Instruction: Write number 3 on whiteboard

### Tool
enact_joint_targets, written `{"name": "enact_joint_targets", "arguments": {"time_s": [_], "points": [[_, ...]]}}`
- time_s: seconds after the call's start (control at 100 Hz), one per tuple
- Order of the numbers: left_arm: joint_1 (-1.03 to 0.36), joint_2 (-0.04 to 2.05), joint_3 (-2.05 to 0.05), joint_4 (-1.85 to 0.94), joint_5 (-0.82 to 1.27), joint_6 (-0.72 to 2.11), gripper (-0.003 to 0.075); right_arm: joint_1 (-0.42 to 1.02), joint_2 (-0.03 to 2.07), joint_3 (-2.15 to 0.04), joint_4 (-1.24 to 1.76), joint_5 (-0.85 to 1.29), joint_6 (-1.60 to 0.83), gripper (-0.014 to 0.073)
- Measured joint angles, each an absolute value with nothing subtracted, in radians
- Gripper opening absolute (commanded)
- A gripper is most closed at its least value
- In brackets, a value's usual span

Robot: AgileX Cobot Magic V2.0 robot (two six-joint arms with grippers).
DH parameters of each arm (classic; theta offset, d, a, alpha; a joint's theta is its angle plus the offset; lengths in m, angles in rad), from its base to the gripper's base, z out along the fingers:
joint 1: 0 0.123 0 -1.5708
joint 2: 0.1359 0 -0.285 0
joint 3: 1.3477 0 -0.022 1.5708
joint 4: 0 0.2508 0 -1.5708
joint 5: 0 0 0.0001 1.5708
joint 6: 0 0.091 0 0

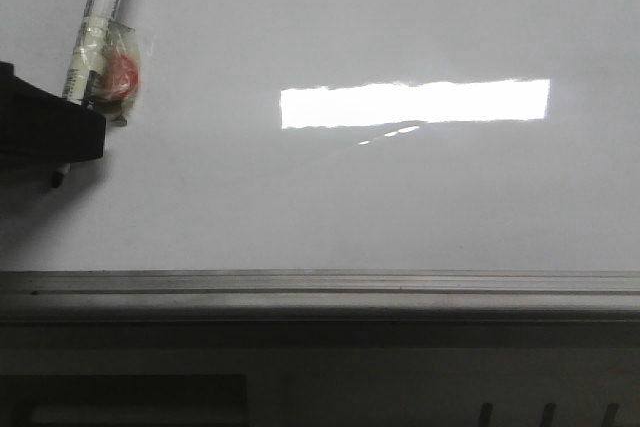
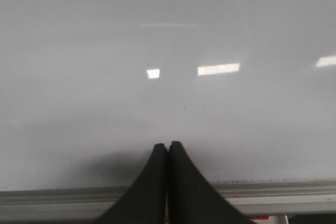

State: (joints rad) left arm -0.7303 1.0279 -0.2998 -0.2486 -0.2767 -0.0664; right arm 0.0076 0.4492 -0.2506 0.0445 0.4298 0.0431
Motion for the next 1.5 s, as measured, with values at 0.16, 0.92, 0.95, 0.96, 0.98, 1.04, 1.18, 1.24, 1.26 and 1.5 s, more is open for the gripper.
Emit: {"name": "enact_joint_targets", "arguments": {"time_s": [0.16,0.92,0.95,0.96,0.98,1.04,1.18,1.24,1.26,1.5], "points": [[-0.73,1.028,-0.3,-0.223,-0.272,-0.066,-0.002,0.02,0.449,-0.274,0.044,0.458,0.043,-0.0064],[-0.779,0.91,-0.298,0.717,-0.313,-0.063,-0.002,1.001,0.851,-0.603,0.058,0.358,-0.13,0.0447],[-0.779,0.91,-0.298,0.75,-0.322,-0.063,-0.002,1.017,0.867,-0.611,0.058,0.342,-0.132,0.0447],[-0.779,0.91,-0.298,0.757,-0.322,-0.063,-0.002,1.019,0.871,-0.615,0.058,0.333,-0.132,0.0447],[-0.779,0.91,-0.298,0.778,-0.324,-0.063,-0.002,1.026,0.883,-0.621,0.058,0.321,-0.132,0.0447],[-0.779,0.91,-0.298,0.824,-0.324,-0.061,-0.002,1.04,0.918,-0.636,0.058,0.292,-0.132,0.0447],[-0.779,0.91,-0.298,0.863,-0.328,-0.061,-0.002,1.056,0.991,-0.667,0.058,0.26,-0.132,0.0447],[-0.779,0.91,-0.298,0.867,-0.326,-0.061,-0.002,1.065,1.01,-0.68,0.058,0.24,-0.134,0.0447],[-0.779,0.91,-0.298,0.867,-0.323,-0.061,-0.002,1.067,1.016,-0.683,0.058,0.232,-0.134,0.0447],[-0.779,0.91,-0.297,0.871,-0.316,-0.061,-0.002,1.097,1.028,-0.703,0.054,0.178,-0.135,0.0176]]}}
